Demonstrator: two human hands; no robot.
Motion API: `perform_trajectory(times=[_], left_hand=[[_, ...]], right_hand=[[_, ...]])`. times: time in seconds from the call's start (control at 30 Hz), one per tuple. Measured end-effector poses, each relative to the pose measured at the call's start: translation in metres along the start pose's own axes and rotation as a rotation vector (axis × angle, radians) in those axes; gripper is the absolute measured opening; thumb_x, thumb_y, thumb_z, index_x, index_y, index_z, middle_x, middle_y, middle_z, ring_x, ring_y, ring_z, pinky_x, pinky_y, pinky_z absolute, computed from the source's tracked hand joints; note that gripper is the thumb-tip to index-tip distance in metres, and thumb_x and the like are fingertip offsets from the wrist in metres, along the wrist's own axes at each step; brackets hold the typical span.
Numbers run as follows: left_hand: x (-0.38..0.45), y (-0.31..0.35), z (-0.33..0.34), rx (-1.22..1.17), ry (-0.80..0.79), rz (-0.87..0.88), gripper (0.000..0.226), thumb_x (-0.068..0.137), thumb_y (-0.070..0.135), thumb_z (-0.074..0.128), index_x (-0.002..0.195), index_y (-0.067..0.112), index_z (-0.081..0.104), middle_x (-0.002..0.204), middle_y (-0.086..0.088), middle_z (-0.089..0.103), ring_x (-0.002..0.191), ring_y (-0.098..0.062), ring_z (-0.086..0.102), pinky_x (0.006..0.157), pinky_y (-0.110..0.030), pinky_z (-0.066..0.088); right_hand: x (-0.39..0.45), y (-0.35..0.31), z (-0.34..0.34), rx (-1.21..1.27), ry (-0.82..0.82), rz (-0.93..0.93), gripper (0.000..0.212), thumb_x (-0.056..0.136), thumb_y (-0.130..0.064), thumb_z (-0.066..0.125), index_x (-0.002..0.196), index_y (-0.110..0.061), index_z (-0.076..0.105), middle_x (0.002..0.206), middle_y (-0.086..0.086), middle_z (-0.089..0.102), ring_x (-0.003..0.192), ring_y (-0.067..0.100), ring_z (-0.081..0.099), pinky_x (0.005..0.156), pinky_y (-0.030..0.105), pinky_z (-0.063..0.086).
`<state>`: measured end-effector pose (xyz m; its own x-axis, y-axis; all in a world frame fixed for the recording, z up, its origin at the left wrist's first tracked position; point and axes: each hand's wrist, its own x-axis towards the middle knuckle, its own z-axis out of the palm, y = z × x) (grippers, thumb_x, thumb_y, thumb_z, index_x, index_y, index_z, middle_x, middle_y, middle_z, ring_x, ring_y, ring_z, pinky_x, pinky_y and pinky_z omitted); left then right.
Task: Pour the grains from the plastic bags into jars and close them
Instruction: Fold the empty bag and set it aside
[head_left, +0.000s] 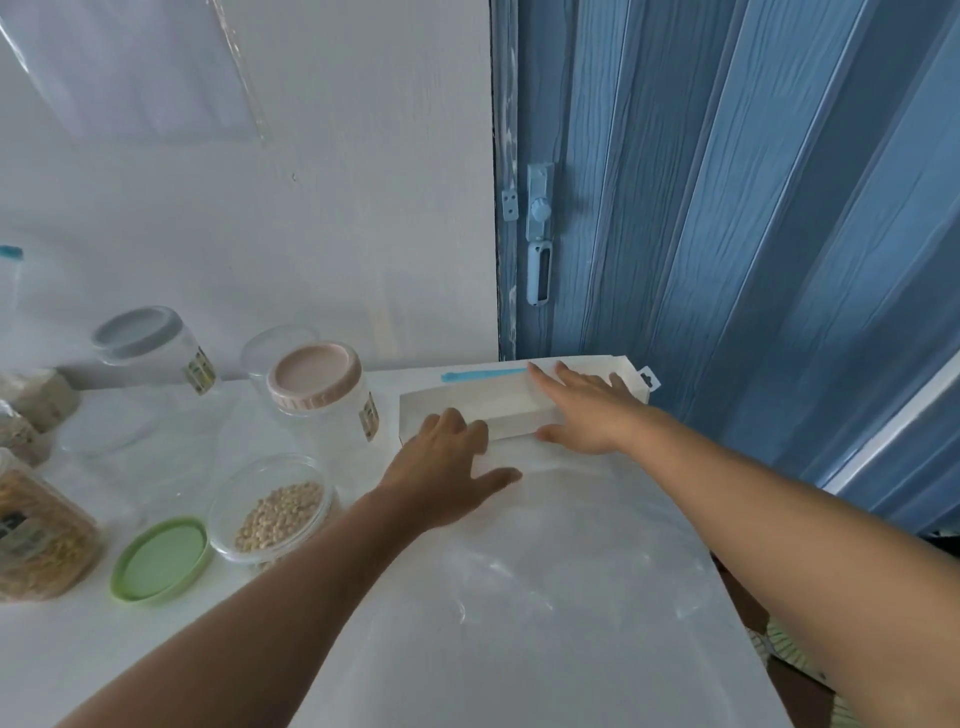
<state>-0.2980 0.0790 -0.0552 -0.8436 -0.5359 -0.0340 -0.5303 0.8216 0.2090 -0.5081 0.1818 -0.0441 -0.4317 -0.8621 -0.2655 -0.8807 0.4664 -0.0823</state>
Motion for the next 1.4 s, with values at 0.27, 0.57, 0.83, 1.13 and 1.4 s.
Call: perform_trajectory(times=[0.27, 0.57, 0.83, 1.13, 1.4], left_hand=[[-0.018, -0.001, 0.008, 0.030, -0.217, -0.105, 0.103, 0.075, 0.098, 0.039, 0.150, 0.028, 0.049, 0.160, 0.000, 0.041, 0.145, -0.023, 0.037, 0.115, -0.045, 0.039], [-0.007, -0.006, 0.021, 0.184, -0.246, -0.094, 0.154, 0.031, 0.112, -0.007, 0.163, 0.036, 0.016, 0.173, 0.000, 0.016, 0.155, -0.027, 0.023, 0.121, -0.053, 0.026], [-0.009, -0.008, 0.028, 0.174, -0.248, -0.129, 0.125, 0.059, 0.107, 0.020, 0.164, 0.038, 0.011, 0.174, 0.003, 0.010, 0.157, -0.026, 0.018, 0.124, -0.058, 0.021], [-0.012, -0.001, 0.017, 0.047, -0.330, -0.183, 0.132, 0.054, 0.108, 0.022, 0.165, 0.037, 0.009, 0.175, 0.002, 0.005, 0.159, -0.028, 0.012, 0.125, -0.060, 0.018], [0.012, 0.016, -0.053, -0.206, 0.222, -0.114, 0.038, 0.107, 0.044, 0.048, 0.140, 0.029, 0.060, 0.132, -0.008, 0.063, 0.123, -0.030, 0.057, 0.104, -0.048, 0.049]], right_hand=[[0.002, 0.003, 0.022, -0.056, 0.256, -0.027, 0.097, 0.085, -0.069, 0.064, 0.160, -0.042, 0.010, 0.152, 0.009, 0.028, 0.136, 0.032, 0.029, 0.111, 0.046, 0.023], [0.027, 0.004, 0.010, -0.032, 0.057, -0.068, 0.105, 0.091, -0.072, 0.056, 0.162, -0.040, -0.014, 0.173, 0.002, 0.004, 0.159, 0.029, 0.004, 0.125, 0.058, 0.008], [0.024, 0.003, 0.005, -0.040, 0.074, -0.033, 0.073, 0.089, -0.063, 0.065, 0.149, -0.028, 0.044, 0.145, 0.006, 0.041, 0.134, 0.032, 0.041, 0.107, 0.046, 0.040], [0.006, 0.006, 0.015, 0.007, 0.088, 0.019, 0.071, 0.093, -0.064, 0.061, 0.154, -0.037, 0.037, 0.150, 0.005, 0.044, 0.138, 0.032, 0.039, 0.107, 0.047, 0.037], [0.007, 0.003, 0.015, -0.004, 0.086, 0.004, 0.065, 0.093, -0.061, 0.062, 0.149, -0.036, 0.042, 0.141, 0.005, 0.048, 0.129, 0.031, 0.044, 0.103, 0.044, 0.039]])
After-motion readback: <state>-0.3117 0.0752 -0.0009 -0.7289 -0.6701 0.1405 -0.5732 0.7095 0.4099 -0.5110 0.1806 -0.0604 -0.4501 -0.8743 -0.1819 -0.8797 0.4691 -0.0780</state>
